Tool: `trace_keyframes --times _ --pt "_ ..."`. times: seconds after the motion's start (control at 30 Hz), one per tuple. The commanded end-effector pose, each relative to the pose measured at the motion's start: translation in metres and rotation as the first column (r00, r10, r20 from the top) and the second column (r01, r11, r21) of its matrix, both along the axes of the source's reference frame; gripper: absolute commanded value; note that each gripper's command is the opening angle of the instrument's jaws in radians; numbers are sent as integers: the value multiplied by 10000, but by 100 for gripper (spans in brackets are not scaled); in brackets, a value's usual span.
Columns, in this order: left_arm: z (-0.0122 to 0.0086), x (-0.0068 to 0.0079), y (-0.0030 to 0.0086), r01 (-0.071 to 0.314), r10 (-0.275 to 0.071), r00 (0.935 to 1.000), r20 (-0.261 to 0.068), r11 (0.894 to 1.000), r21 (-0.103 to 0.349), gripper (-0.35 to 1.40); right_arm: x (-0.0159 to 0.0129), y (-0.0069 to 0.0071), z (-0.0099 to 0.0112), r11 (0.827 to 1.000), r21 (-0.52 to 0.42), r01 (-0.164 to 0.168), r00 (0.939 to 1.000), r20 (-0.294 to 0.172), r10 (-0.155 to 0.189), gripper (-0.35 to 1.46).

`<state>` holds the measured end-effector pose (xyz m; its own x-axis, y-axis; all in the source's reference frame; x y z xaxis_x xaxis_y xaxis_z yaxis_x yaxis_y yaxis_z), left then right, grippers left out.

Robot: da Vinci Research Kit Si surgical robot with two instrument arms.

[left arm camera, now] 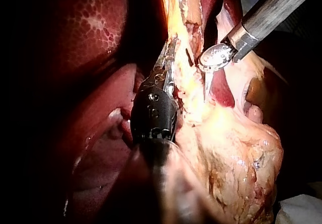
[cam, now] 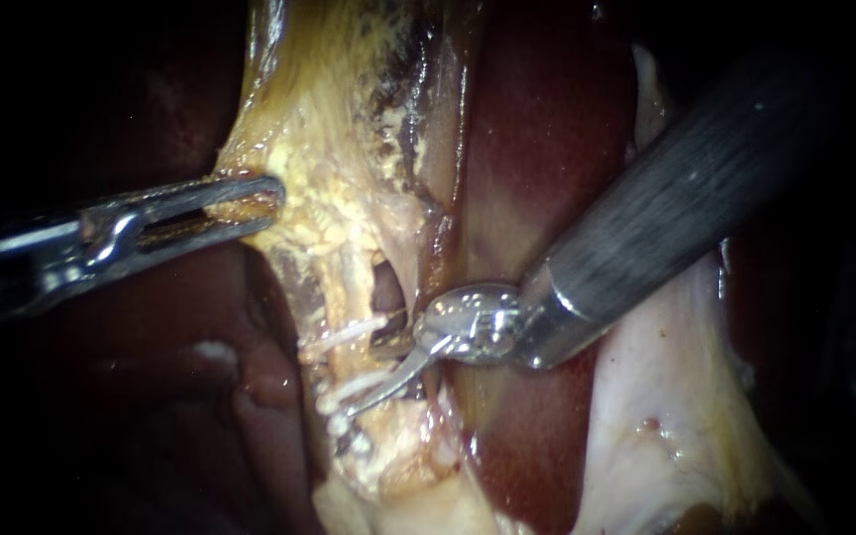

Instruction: Go to the cutting position left tube

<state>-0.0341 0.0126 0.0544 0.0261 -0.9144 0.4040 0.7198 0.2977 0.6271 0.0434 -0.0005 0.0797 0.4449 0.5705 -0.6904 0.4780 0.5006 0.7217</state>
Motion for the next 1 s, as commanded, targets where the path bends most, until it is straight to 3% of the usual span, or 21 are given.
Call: trace_keyframes --times 0.03,0.43,0.67,0.83,1.0 --pt "1 0 0 -9 9 10000 11 10000 -1 -35 2 1 -1 10000 67 -33 10000 -41 33 104" --pt "3 0 0 -7 7 10000 10 10000 -4 -35 12 12 -6 9989 393 -248 9994 -219 257 103" --pt "3 -2 1 0 0 10000 6 10000 -4 -35 26 13 -6 9942 927 -536 9983 280 512 96" --pt "4 -2 1 -2 2 10000 7 10000 -5 -35 35 11 -3 9862 1345 -965 9923 909 847 96" --pt "4 -2 1 -1 1 10000 7 10000 -5 -35 37 11 -2 9813 1519 -1183 9879 1182 1008 96"
